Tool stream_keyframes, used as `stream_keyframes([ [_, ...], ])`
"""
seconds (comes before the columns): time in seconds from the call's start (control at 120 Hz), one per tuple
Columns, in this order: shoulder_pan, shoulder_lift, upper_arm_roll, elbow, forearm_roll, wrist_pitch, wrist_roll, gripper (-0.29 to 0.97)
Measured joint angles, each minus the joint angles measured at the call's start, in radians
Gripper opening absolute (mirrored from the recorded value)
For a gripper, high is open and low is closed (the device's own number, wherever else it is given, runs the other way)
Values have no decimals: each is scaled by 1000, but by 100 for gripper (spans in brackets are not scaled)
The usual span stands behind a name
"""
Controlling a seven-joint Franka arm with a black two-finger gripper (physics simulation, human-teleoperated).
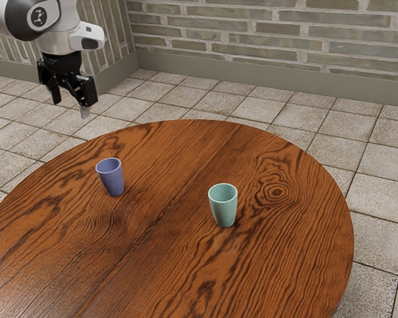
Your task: Place the left cup onto the right cup
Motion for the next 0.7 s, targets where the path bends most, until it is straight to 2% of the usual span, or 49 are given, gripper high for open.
stream_keyframes([
  [0.367,11,6,0,-34,-3,6,-26,68],
  [0.7,56,72,0,-94,-12,76,-39,68],
])
